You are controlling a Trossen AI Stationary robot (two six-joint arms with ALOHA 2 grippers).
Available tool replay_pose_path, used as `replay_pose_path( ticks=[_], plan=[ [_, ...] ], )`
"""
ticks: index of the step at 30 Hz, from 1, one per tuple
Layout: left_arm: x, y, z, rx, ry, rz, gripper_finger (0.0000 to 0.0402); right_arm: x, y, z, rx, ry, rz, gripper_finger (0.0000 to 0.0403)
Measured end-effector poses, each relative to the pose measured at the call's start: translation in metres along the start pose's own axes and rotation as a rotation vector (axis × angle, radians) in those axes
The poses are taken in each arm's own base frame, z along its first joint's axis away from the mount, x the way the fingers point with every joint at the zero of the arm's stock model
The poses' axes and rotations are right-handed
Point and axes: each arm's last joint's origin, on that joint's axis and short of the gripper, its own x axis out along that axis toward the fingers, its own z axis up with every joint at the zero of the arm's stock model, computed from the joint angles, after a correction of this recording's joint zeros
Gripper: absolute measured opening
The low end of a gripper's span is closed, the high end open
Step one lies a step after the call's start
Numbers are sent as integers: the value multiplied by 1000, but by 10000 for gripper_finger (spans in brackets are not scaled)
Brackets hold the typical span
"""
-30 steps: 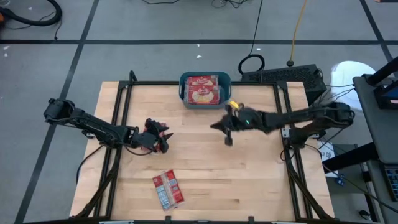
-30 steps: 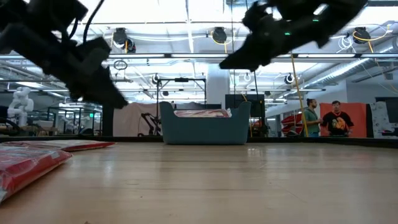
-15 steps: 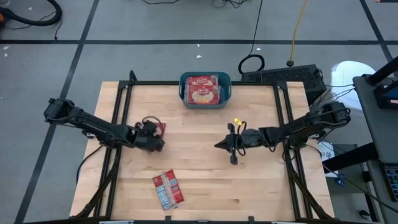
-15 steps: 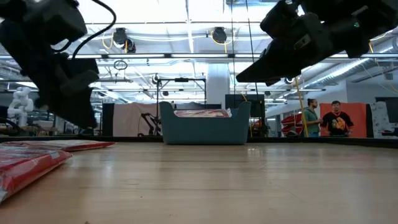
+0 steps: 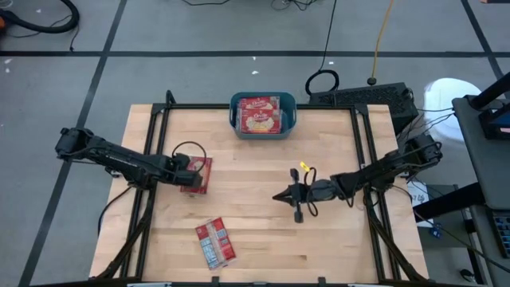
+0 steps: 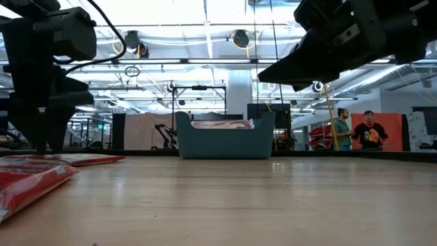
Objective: Sort popcorn bags into baskets
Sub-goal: Put the red popcorn bag into the blue bin
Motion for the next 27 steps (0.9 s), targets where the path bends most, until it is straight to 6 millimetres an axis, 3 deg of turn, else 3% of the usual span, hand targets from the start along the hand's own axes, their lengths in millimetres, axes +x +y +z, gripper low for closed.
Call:
replay_pose_path(
  ticks=[17,22,27],
  plan=[
    [20,6,-9,-82,-10,-62,180,-1,4,-1,-40,3,-1,0],
    [15,-15,-8,118,-55,-273,179,-1,3,-2,-48,14,-1,0],
    [6,-20,-5,121,-51,-281,179,-1,3,-2,-73,13,-2,0]
  ],
)
